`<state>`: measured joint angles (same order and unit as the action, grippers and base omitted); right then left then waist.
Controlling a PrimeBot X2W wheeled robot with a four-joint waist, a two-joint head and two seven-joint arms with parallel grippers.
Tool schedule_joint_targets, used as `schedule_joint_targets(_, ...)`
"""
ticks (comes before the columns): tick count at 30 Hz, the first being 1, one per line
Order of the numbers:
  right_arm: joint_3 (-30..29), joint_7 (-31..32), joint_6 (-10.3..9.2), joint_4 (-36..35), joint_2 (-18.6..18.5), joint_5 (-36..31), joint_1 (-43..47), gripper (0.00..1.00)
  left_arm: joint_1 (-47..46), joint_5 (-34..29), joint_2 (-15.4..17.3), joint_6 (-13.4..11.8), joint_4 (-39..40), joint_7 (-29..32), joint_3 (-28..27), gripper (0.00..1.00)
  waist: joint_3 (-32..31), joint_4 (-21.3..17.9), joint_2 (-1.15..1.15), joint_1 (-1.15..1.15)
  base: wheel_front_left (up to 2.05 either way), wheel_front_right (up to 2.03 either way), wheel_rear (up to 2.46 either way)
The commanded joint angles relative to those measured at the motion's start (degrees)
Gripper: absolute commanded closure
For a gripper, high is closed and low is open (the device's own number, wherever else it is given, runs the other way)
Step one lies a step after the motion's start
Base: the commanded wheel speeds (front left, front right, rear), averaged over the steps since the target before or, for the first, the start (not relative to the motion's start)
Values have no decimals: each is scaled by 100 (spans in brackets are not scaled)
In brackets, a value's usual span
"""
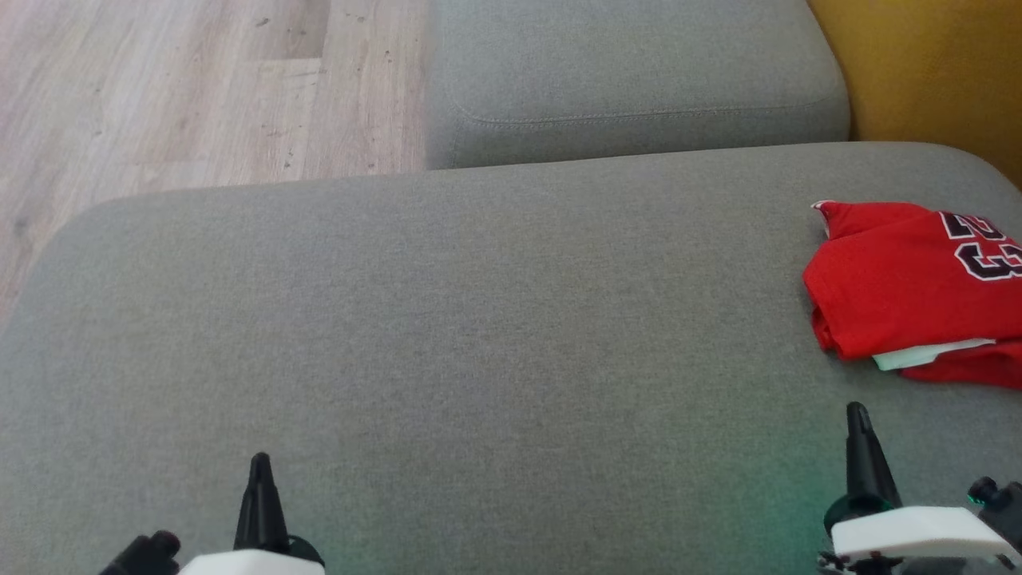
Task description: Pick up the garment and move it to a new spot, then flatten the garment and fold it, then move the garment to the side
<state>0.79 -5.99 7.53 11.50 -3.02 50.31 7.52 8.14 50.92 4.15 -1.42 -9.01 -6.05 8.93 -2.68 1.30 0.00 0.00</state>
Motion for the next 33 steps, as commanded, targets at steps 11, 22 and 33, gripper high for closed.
schedule_joint_targets(11,-69,197,-2,-90,-140,895,-516,100,-535,873,67,202,35,186,-369,100,53,-24,0,0,0,0,0)
schedule_joint_targets(22,-155,376,-3,-21,-146,1634,-692,100,-720,1609,69,347,-75,364,-558,100,103,-47,0,0,0,0,0)
schedule_joint_targets(33,-238,542,-3,42,-148,2303,-852,100,-888,2275,67,480,-176,529,-734,100,147,-67,0,0,0,0,0)
